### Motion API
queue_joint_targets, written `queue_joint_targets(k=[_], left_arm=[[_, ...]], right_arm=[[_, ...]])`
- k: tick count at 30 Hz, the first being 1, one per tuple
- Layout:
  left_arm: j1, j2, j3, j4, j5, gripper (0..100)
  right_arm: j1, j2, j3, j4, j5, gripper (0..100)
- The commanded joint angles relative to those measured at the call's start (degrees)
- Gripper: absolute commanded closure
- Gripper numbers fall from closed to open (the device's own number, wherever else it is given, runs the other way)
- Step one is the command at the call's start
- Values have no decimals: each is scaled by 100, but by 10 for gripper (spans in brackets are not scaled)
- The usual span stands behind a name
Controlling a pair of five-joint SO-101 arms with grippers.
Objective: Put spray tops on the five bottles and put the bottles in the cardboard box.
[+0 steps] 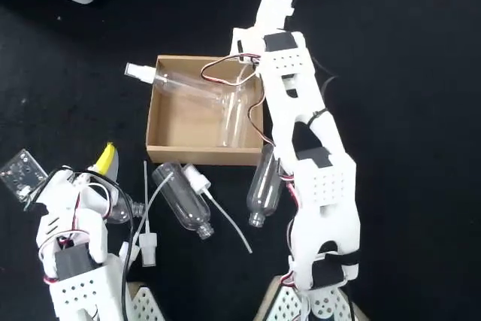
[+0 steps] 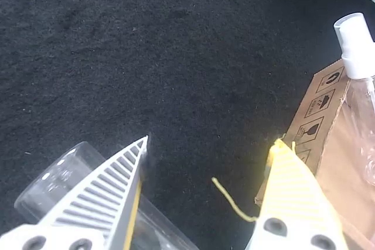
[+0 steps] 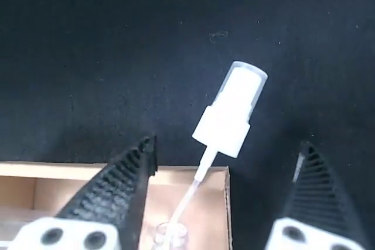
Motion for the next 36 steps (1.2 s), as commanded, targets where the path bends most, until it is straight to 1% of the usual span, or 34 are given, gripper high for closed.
queue_joint_targets(k=[1, 8, 20, 26, 30, 32, 36], left_arm=[[13, -53, 136, 18, -44, 701], [13, -53, 136, 18, -44, 701], [13, -53, 136, 18, -44, 701], [13, -53, 136, 18, -44, 701], [13, -53, 136, 18, -44, 701], [13, -53, 136, 18, -44, 701], [13, -53, 136, 18, -44, 701]], right_arm=[[352, -84, -347, -202, -26, 684], [404, 242, -286, -686, -26, 684], [404, 549, -505, -730, -9, 691], [413, 523, -699, -703, -9, 837], [466, 523, -813, -686, -9, 915], [475, 514, -813, -686, -9, 943], [475, 514, -813, -677, 0, 966]])
